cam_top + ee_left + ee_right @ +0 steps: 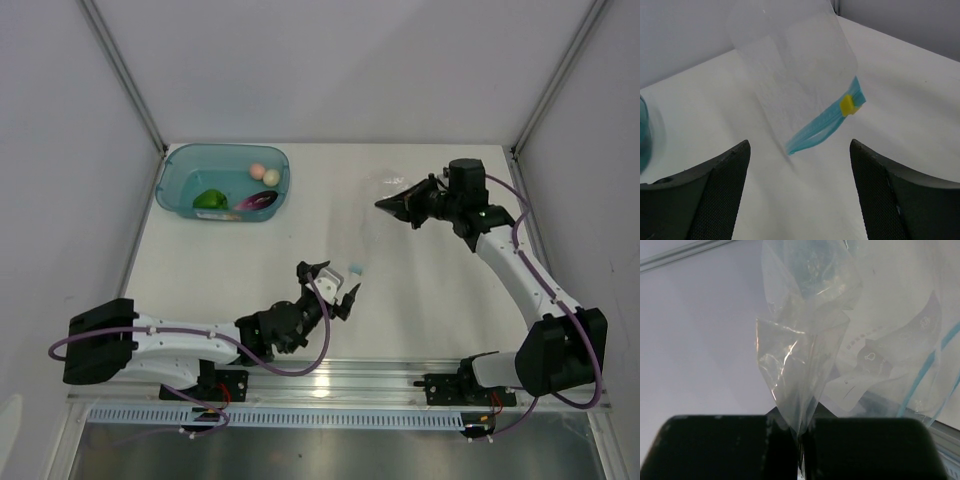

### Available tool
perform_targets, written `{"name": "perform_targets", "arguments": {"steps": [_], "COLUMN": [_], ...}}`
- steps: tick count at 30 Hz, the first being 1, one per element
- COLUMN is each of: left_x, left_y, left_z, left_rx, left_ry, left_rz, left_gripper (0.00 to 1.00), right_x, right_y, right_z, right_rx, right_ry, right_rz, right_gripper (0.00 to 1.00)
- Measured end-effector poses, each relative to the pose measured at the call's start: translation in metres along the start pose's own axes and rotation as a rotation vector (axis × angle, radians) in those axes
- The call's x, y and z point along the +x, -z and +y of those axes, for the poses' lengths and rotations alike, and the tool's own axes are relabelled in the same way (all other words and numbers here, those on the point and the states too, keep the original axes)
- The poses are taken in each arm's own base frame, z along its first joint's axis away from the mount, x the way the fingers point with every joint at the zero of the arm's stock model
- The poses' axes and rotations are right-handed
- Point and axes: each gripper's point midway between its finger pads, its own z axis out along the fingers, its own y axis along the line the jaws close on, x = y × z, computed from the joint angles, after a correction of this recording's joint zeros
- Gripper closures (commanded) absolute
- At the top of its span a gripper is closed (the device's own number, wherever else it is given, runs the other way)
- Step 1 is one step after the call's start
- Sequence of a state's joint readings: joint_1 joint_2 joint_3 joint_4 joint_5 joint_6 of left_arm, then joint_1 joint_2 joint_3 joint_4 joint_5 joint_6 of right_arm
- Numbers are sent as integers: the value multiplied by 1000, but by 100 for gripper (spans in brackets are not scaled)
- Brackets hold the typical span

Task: Place the food in the zip-top bag and seal the zipper
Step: Pick up the zipper food storage bag at the center of the board.

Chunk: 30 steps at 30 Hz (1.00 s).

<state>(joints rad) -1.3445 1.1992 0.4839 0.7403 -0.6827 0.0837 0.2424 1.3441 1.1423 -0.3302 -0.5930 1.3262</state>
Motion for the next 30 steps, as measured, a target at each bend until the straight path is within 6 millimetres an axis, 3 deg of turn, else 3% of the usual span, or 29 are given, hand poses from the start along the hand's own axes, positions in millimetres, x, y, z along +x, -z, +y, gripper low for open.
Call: {"name": "perform_targets", "arguments": {"steps": [7,15,24,30], "left_x": [4,27,54,57], "left_y": [1,1,-8,-18], "left_z": [14,17,13,28], "left_rx": [-77,-103,-116,-165], "left_ry": [-26,-72,-156,-173], "left_rz": [11,56,91,87], "left_gripper": [21,20,15,16], "right_x": [4,7,12,16], "right_y": [-1,2,6,7], "right_z": [-5,-5,-1,-2], "right_rx": [2,-9,-28,-29], "right_ry": [-32,-42,-49,-51], "right_rz": [10,12,21,30], "right_gripper": [100,100,100,100]}}
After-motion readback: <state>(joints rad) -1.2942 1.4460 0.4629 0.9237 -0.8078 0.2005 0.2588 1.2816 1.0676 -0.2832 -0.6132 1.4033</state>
